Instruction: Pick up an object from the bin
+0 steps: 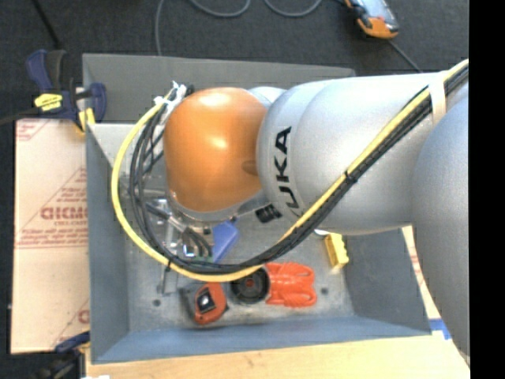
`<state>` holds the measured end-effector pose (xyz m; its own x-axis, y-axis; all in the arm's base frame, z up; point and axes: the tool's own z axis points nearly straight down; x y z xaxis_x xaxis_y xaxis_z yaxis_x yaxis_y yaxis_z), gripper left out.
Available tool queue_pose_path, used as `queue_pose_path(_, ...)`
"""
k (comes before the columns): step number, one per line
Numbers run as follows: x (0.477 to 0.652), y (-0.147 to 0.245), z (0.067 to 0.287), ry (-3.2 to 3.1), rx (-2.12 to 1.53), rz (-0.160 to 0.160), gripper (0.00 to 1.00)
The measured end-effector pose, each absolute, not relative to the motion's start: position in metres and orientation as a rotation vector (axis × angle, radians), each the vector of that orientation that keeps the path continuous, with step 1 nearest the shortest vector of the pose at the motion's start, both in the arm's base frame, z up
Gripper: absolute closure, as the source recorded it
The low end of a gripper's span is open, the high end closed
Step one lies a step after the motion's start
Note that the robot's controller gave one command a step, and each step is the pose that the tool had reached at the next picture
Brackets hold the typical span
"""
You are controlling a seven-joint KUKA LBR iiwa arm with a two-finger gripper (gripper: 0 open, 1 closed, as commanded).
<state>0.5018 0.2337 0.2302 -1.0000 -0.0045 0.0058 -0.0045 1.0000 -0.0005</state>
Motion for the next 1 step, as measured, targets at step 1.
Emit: queue_pose_path(1, 0.5038, 0.2326, 0.2346, -3.144, 0.000, -0.003, 0.00)
